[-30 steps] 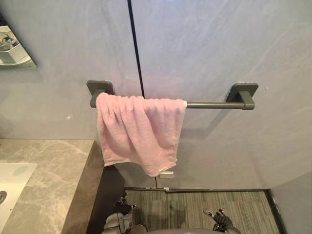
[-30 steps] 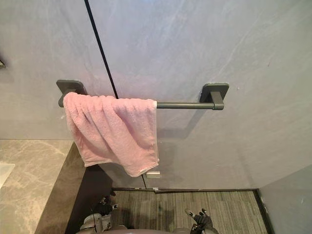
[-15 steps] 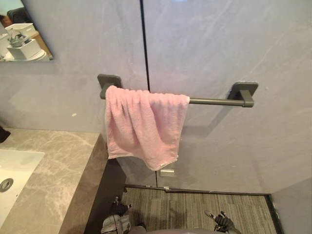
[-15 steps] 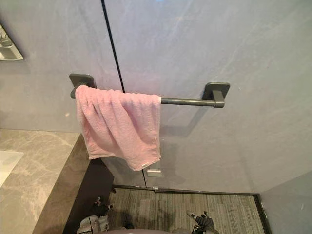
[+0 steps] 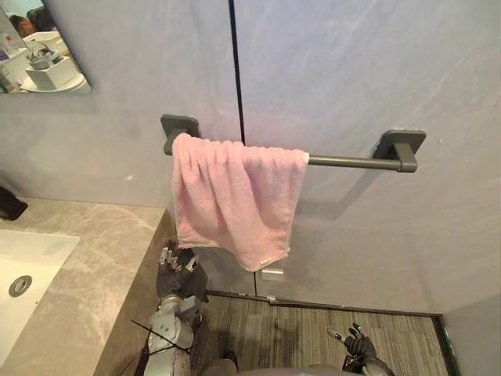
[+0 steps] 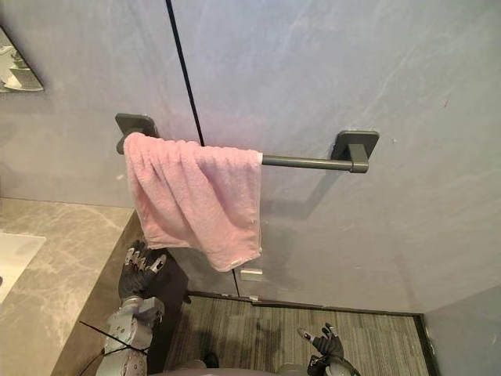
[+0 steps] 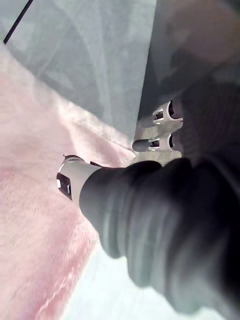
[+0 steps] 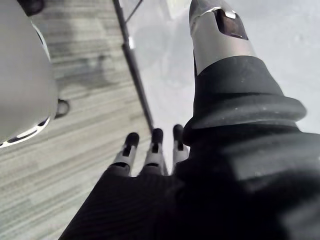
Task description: Organize washtable
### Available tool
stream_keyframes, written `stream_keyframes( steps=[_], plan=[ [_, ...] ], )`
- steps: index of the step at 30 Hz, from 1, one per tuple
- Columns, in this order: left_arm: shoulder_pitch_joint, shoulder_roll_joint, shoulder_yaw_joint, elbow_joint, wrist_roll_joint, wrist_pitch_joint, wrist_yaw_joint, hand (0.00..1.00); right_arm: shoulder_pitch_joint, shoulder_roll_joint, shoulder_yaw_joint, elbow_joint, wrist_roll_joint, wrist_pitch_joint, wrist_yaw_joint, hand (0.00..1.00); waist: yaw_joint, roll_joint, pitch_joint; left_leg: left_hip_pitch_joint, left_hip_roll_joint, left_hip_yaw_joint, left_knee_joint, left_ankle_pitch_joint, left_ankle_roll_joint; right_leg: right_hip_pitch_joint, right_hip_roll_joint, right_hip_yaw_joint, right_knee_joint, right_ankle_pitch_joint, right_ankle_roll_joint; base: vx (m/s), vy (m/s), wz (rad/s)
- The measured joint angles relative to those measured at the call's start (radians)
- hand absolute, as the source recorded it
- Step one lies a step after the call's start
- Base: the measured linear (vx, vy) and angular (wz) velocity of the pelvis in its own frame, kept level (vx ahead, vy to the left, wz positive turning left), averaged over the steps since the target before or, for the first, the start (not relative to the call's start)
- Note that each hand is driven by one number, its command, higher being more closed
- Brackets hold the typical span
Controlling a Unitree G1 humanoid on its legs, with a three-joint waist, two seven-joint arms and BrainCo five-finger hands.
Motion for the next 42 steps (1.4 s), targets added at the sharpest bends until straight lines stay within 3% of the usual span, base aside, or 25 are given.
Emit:
stream_keyframes(
  steps=[9, 19, 31, 35, 42],
  plan=[
    [0.035, -0.007, 0.005, -0.242, 0.090, -0.040, 0.070, 0.00, 0.017, 0.012, 0.009, -0.009, 0.000, -0.011, 0.000, 0.00, 0.005, -0.002, -0.012, -0.026, 0.022, -0.002, 0.053, -0.031, -0.002, -0.004, 0.001, -0.003, 0.029, -0.018, 0.000, -0.05, -0.011, 0.01],
    [0.017, 0.034, 0.011, -0.277, 0.139, -0.058, 0.070, 0.00, 0.018, 0.007, 0.009, 0.005, -0.001, -0.016, 0.016, 0.00, -0.004, 0.009, -0.063, -0.036, 0.017, 0.001, 0.049, -0.027, -0.007, -0.019, 0.012, 0.005, 0.024, -0.017, -0.003, 0.01, -0.004, -0.01],
    [-0.120, 0.175, 0.025, -0.006, 0.117, -0.053, 0.004, 0.00, 0.007, -0.041, 0.008, 0.044, -0.009, -0.010, 0.024, 0.00, -0.010, 0.022, -0.075, 0.002, 0.021, -0.020, -0.051, 0.023, -0.019, -0.012, 0.036, -0.002, -0.043, 0.015, -0.018, 0.00, -0.006, 0.00],
    [-0.138, 0.224, 0.024, 0.086, 0.117, -0.032, -0.021, 0.00, -0.013, -0.054, 0.007, 0.045, -0.015, -0.009, 0.038, 0.00, -0.030, 0.023, -0.075, 0.002, 0.018, -0.023, -0.056, 0.023, -0.019, 0.003, 0.039, -0.005, -0.078, 0.033, -0.017, 0.00, 0.000, 0.00],
    [-0.197, 0.264, 0.021, 0.190, 0.117, -0.012, -0.046, 0.00, -0.025, -0.070, 0.007, 0.050, -0.030, -0.002, 0.047, 0.00, -0.038, 0.024, -0.073, 0.004, 0.018, -0.023, -0.069, 0.025, -0.016, 0.016, 0.046, -0.002, -0.122, 0.055, -0.017, 0.00, -0.003, -0.01]
  ],
)
